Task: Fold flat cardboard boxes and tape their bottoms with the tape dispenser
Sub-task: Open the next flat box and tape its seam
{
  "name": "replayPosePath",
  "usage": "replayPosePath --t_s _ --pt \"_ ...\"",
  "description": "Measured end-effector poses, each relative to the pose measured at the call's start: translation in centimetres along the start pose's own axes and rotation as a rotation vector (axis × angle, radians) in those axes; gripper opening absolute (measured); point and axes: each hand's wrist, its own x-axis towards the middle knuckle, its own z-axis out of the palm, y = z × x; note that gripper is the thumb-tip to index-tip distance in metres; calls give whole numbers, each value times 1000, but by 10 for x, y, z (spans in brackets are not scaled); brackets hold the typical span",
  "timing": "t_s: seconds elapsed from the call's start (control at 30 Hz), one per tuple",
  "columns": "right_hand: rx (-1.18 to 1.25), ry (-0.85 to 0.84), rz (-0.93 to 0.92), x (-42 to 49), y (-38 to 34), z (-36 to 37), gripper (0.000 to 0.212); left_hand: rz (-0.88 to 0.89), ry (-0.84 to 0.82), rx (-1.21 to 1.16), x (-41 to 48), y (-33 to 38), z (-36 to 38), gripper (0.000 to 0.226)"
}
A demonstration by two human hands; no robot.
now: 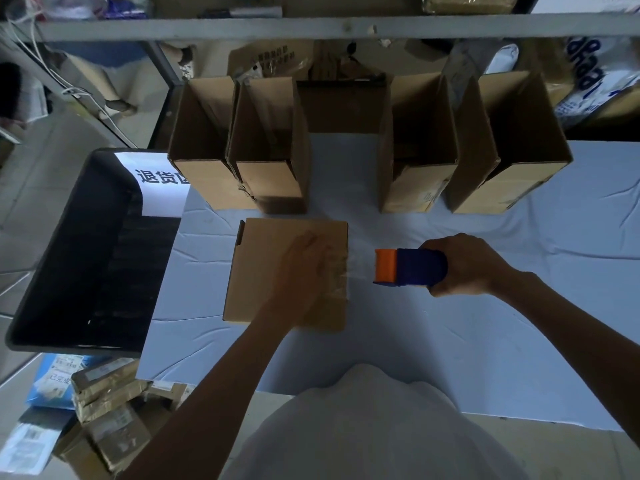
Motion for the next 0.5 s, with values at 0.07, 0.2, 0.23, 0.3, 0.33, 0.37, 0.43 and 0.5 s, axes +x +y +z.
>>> replayPosePath --t_s 0.07,0.2,0.23,0.3,0.33,0.37,0.43,0.5 --pt "-15 -1 1 0 -1 -1 56 67 -113 -100 -1 8 10 19" --pt "-34 -16 21 2 0 -1 53 110 -64 -306 2 9 13 9" --pt "-47 -24 17 3 -1 -1 52 124 -68 -322 3 6 14 9" --pt "-99 -32 2 6 -6 -2 47 119 -79 -349 3 0 17 9" --pt "-134 -37 -2 8 -11 -3 44 113 -91 -352 3 0 17 9" --pt "-175 -47 1 10 -16 -3 43 115 -91 -361 4 -1 19 9" --pt "-262 -70 18 15 -27 -2 45 117 -83 -368 5 -1 20 10" --pt "-345 -77 26 21 -43 -3 48 114 -90 -339 4 -2 23 12"
